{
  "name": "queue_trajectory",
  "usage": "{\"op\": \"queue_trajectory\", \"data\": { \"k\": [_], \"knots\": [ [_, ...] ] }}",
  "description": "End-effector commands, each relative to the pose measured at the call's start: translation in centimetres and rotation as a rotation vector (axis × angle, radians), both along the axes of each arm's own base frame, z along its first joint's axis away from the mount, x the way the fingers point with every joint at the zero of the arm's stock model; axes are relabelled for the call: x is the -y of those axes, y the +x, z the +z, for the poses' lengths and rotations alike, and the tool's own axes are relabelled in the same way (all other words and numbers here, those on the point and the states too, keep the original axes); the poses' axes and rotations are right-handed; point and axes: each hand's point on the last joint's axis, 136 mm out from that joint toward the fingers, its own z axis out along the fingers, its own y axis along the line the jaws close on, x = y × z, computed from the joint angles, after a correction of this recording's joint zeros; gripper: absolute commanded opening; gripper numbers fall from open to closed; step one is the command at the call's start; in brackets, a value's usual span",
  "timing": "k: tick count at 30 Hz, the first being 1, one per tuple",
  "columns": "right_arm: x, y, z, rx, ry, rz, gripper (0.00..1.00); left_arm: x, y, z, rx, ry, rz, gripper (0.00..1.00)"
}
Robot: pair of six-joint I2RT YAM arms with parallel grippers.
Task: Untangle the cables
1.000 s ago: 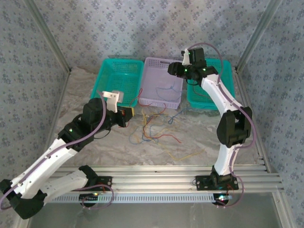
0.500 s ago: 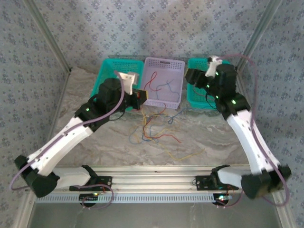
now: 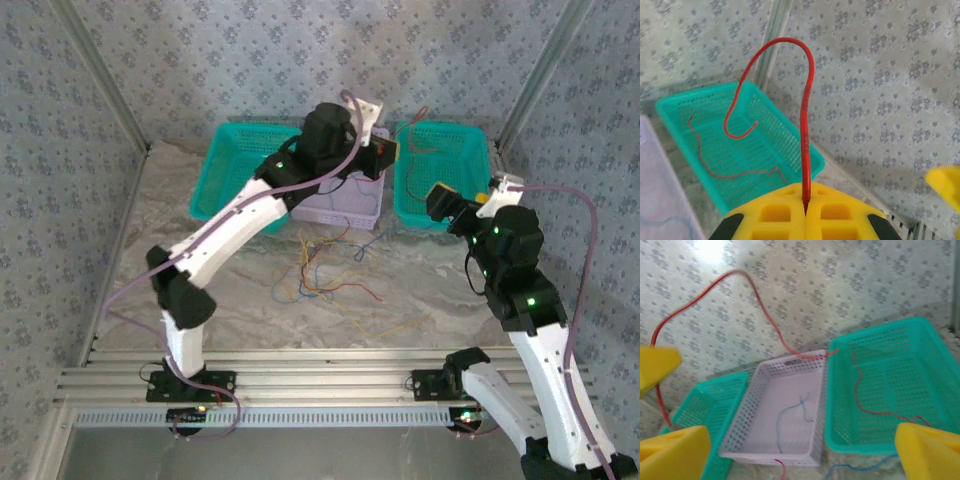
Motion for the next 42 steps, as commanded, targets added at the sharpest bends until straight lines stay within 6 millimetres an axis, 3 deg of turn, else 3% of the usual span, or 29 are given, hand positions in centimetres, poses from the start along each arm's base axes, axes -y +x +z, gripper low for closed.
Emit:
{"op": "queue_trajectory", "data": {
  "k": [1, 8, 12, 19, 22, 29, 36, 42],
  "knots": [
    [2.0, -1.8, -0.1, 0.002, -0.006, -0.086, 1.0, 2.5, 1.4, -2.1, -0.009, 0.051, -0.049, 0.0],
    [3.5, -5.0, 0.3, 0.038, 0.009, -0.128, 1.0, 6.9, 5.3, -5.9, -0.006, 0.036, -0.05, 0.0],
    [4.0, -6.7, 1.1, 0.072, -0.002, -0.126, 1.0, 8.4, 6.9, -9.4, -0.033, 0.032, -0.033, 0.0],
    [2.9, -7.8, 0.6, 0.061, -0.008, -0.044, 1.0, 10.6, 9.0, -15.6, -0.108, 0.012, 0.0, 0.0],
    [2.3, -7.8, 0.1, 0.048, -0.004, -0.01, 1.0, 11.5, 9.1, -17.2, -0.125, 0.003, 0.001, 0.0],
    [1.7, -7.8, -0.7, 0.031, 0.004, 0.02, 1.0, 13.4, 8.4, -19.0, -0.103, 0.0, -0.004, 0.0],
    [1.4, -7.7, -1.1, 0.021, 0.007, 0.036, 1.0, 14.4, 7.9, -22.6, -0.145, 0.028, -0.005, 0.0],
    [1.1, -7.5, -1.5, 0.012, 0.013, 0.053, 1.0, 14.3, 8.0, -25.5, -0.167, 0.075, 0.017, 0.16]
  ]
}}
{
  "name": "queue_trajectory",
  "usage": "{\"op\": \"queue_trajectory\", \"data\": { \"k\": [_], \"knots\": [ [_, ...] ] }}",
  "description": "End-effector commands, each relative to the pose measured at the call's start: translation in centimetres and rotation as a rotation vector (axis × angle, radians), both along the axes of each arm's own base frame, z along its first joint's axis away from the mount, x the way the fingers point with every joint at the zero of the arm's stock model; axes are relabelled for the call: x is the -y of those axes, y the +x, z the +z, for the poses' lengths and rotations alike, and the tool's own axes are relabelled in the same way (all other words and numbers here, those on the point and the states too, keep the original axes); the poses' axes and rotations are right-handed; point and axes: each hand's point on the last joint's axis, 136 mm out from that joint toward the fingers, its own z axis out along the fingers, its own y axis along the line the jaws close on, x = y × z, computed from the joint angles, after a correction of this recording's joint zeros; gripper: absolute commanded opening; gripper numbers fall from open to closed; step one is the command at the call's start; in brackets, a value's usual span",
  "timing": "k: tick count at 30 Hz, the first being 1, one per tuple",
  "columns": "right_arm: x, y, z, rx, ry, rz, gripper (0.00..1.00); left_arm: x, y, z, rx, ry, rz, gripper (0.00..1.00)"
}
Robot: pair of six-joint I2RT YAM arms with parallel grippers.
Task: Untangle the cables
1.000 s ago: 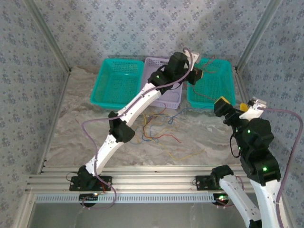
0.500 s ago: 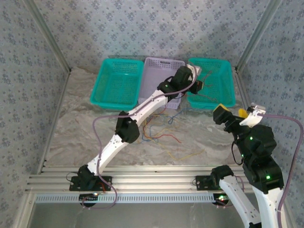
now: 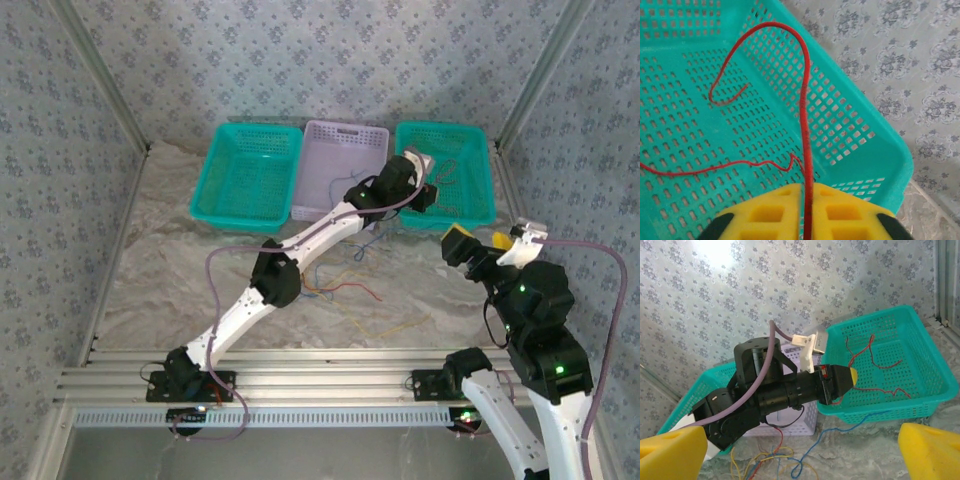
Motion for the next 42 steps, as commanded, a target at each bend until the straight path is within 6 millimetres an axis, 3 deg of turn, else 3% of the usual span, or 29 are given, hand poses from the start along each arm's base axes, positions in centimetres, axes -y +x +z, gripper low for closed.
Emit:
{"op": "queue_trajectory", "data": {
  "k": [1, 6, 11, 14, 18, 26, 31, 36, 42],
  "knots": [
    [-0.2, -0.3, 0.0, 0.009, 0.006, 0.015, 1.0, 0.2, 0.5, -1.7, 0.005, 0.013, 0.024, 0.2],
    [-0.4, -0.2, 0.0, 0.007, 0.009, 0.022, 1.0, 0.3, 0.4, -1.2, 0.005, -0.003, 0.011, 0.6],
    [-0.4, -0.1, 0.1, 0.009, 0.019, 0.025, 1.0, 0.6, -0.4, 1.7, 0.016, -0.053, -0.027, 0.75],
    [-0.5, 0.0, 0.2, 0.009, 0.022, 0.024, 1.0, 0.6, -1.0, 4.4, 0.043, -0.083, -0.042, 0.8],
    [-0.4, -0.1, 0.5, 0.014, 0.021, 0.022, 1.0, 0.2, -1.7, 9.0, 0.081, -0.138, -0.054, 0.99],
    [-0.7, 0.5, -0.8, -0.051, 0.021, 0.026, 1.0, -3.2, -2.8, 21.5, 0.274, -0.261, -0.027, 1.0],
    [-0.8, 0.9, -2.1, -0.101, -0.015, 0.03, 1.0, -6.8, -2.6, 25.8, 0.252, -0.293, 0.014, 1.0],
    [-2.3, 2.6, -6.6, -0.244, 0.004, 0.075, 1.0, -10.8, -2.6, 26.3, 0.203, -0.18, 0.047, 1.0],
    [-5.5, 5.7, -12.9, -0.374, 0.139, 0.164, 1.0, -14.6, -3.9, 22.2, 0.141, 0.092, 0.088, 0.99]
  ]
}}
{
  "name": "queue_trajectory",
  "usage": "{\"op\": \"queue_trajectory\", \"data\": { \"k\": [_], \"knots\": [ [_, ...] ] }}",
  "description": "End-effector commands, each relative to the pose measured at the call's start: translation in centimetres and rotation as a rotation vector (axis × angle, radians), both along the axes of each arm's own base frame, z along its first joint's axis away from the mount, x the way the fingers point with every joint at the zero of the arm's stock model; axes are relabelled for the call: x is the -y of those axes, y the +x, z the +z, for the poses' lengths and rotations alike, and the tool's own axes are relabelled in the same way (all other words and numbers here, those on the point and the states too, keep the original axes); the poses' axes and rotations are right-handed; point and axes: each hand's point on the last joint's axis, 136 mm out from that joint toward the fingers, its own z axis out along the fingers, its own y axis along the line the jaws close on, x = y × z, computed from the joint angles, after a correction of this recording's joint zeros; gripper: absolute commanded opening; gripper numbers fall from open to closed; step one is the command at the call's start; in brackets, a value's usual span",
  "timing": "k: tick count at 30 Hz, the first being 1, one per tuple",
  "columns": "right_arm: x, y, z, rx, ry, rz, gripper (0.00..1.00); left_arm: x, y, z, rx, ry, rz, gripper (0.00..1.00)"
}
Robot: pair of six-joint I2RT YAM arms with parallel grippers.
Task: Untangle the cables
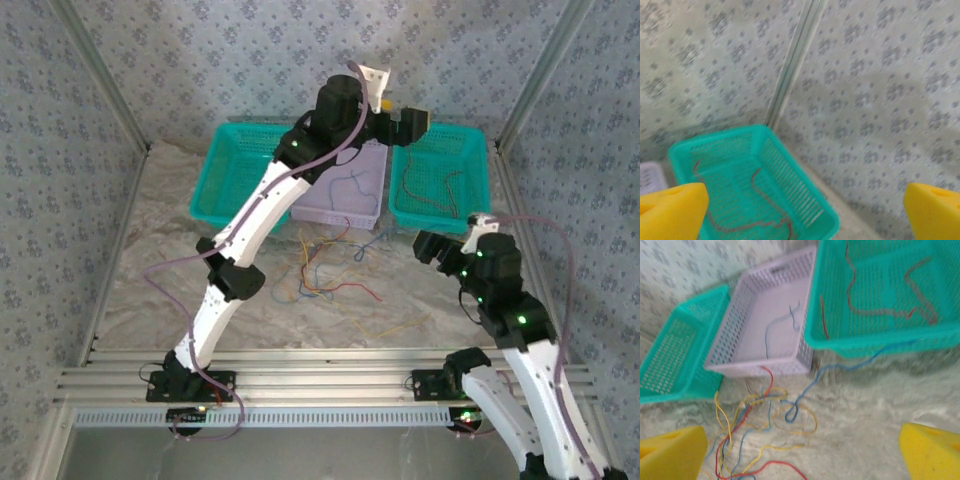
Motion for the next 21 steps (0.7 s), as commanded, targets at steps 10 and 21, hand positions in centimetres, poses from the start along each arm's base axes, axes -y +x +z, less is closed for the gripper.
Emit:
{"op": "queue_trajectory", "data": {
  "k": [10, 21],
  "knots": [
    [-6.5, 2.7, -8.6, -0.175, 0.03, 0.168, 0.99, -10.4, -4.6, -10.2, -0.129, 0.26, 0.185, 1.0],
    [-15.1, -2.9, -14.1, -0.306, -0.097, 0.56, 0.95, -21.5, -11.2, -20.2, -0.345, 0.343, 0.35, 1.0]
  ]
}}
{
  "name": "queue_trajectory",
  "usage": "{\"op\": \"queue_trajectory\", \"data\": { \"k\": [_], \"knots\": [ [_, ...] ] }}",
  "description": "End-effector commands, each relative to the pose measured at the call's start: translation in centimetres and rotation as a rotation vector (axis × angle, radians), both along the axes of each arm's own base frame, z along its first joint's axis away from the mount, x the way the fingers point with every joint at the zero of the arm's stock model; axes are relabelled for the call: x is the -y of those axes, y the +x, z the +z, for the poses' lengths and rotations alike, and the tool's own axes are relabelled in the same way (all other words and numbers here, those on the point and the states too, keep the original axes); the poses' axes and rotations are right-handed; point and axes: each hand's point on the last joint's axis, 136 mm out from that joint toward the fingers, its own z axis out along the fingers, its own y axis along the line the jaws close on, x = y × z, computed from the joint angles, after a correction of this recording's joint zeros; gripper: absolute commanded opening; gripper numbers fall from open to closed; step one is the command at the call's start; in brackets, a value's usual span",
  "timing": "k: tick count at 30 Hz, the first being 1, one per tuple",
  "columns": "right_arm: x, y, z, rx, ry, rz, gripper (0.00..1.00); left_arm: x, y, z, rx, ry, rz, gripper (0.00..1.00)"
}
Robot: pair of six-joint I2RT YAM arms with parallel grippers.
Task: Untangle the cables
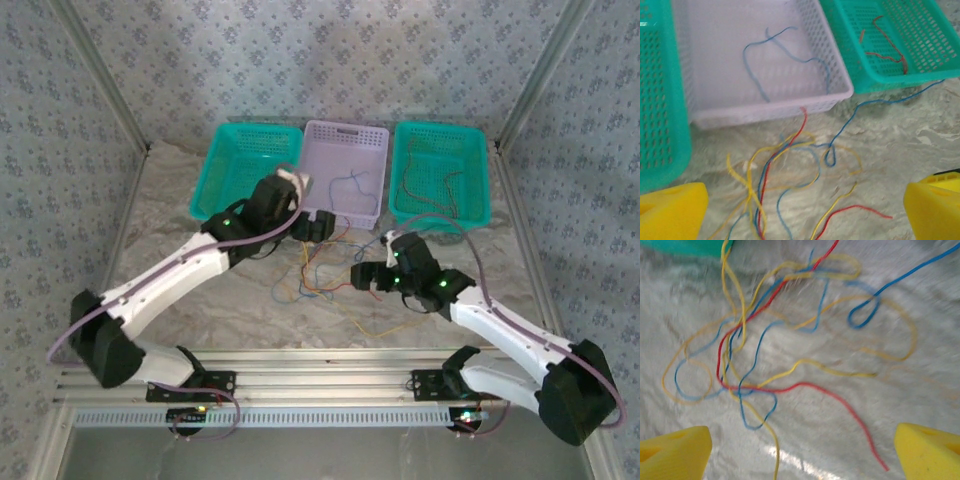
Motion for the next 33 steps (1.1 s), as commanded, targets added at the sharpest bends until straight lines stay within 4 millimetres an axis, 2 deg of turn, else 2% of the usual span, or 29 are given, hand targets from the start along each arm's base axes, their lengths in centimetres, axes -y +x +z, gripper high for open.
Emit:
{"op": "queue_trajectory", "data": {
  "k": [1, 5, 8, 14, 19, 22, 27, 32, 33],
  "knots": [
    [-2.0, -2.1, -1.7, -0.033, -0.032, 0.122, 0.94, -2.5, -1.1, -2.0, -0.051, -0.016, 0.083, 1.0],
    [-3.0, -3.6, -3.6, -0.085, -0.097, 0.193, 0.9, -4.1, -3.0, -5.9, -0.153, 0.017, 0.114, 1.0],
    [-3.3, -4.6, -5.0, -0.13, -0.133, 0.235, 0.86, -4.5, -3.9, -8.2, -0.217, 0.029, 0.123, 1.0],
    [-3.3, -5.8, -6.5, -0.186, -0.19, 0.258, 0.84, -4.5, -5.2, -11.6, -0.321, 0.027, 0.131, 1.0],
    [-4.4, -7.5, -7.5, -0.226, -0.197, 0.335, 0.73, -4.4, -6.0, -14.0, -0.39, 0.032, 0.136, 1.0],
    [-5.0, -8.2, -8.2, -0.253, -0.223, 0.376, 0.59, -4.1, -6.3, -15.5, -0.436, 0.034, 0.136, 1.0],
    [-5.2, -8.0, -8.2, -0.25, -0.249, 0.389, 0.31, -4.1, -6.5, -17.0, -0.469, 0.047, 0.148, 1.0],
    [-5.0, -7.6, -6.3, -0.218, -0.262, 0.402, 0.0, -3.9, -6.6, -18.5, -0.505, 0.071, 0.152, 1.0],
    [-5.0, -7.5, -5.5, -0.21, -0.248, 0.407, 0.0, -3.9, -6.5, -18.8, -0.515, 0.075, 0.155, 1.0]
  ]
}}
